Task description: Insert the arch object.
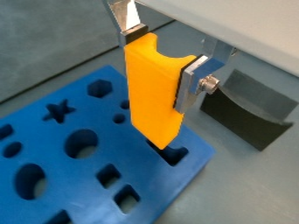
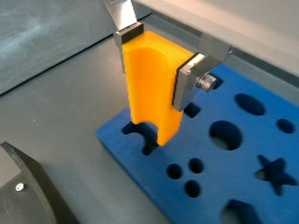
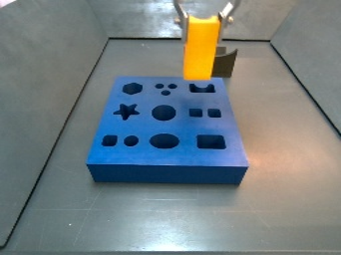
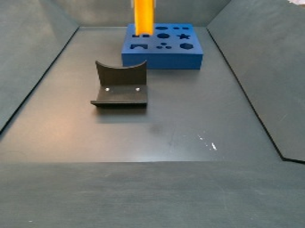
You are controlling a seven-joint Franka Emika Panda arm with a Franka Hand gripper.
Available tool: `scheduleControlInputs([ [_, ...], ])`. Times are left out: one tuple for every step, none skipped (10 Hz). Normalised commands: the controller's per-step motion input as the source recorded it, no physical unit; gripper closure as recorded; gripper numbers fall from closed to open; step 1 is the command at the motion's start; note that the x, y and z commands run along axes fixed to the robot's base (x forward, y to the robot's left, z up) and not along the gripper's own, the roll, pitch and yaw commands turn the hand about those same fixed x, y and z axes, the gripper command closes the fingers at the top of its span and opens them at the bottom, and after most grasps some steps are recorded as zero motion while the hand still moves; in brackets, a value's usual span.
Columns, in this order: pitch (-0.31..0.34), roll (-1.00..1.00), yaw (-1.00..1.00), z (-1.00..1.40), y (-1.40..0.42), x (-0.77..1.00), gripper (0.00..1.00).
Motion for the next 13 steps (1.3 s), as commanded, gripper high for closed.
scheduleControlInputs([
  [0.073,0.0,-0.27,-0.31,0.26,0.5,1.0],
  [0.06,0.02,-0.19,-0.24,0.21,0.32,1.0],
  [0.007,0.0,-0.14,-0.19,0.08,0.22,1.0],
  [0.0,0.0,-0.02,-0.07,0.0,0.1,1.0],
  [0.0,0.0,0.0,-0.02,0.0,0.0,1.0],
  [0.0,0.0,0.0,-0.23,0.0,0.0,1.0],
  [0.0,-0.06,0.0,-0.25,0.0,0.0,1.0],
  [0.0,-0.04,0.0,-0.01,0.0,0.0,1.0],
  [0.0,-0.07,-0.02,0.0,0.0,0.0,1.0],
  [-0.01,-0.06,-0.01,0.0,-0.05,0.0,1.0],
  [-0.014,-0.06,-0.01,0.0,-0.05,0.0,1.0],
  [-0.019,-0.06,-0.01,0.0,-0.04,-0.06,1.0],
  [-0.021,-0.05,0.0,0.0,0.0,-0.13,1.0],
])
